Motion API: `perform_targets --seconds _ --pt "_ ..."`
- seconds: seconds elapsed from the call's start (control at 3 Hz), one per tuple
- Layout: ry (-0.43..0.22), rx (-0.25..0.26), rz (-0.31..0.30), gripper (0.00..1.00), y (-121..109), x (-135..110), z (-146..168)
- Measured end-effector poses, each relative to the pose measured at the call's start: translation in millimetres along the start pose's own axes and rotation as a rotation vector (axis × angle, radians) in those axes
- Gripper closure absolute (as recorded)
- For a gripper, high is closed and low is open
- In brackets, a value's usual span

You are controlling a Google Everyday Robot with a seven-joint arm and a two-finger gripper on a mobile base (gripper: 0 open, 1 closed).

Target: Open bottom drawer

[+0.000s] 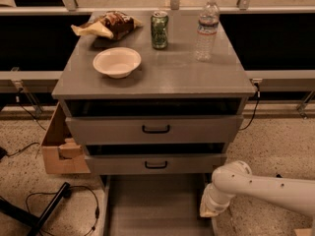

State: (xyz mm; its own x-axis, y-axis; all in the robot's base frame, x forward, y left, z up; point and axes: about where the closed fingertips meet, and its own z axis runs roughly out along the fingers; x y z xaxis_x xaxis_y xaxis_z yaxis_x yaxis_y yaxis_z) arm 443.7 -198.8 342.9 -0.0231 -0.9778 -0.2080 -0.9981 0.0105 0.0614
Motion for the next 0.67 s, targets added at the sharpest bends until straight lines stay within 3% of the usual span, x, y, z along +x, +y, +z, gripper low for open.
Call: perform_targets --seconds 0.33,0.67 --pt "0.003 0.069 -0.005 1.00 37 3 -32" --pt "0.105 0.068 -0.050 1.00 72 1 -59"
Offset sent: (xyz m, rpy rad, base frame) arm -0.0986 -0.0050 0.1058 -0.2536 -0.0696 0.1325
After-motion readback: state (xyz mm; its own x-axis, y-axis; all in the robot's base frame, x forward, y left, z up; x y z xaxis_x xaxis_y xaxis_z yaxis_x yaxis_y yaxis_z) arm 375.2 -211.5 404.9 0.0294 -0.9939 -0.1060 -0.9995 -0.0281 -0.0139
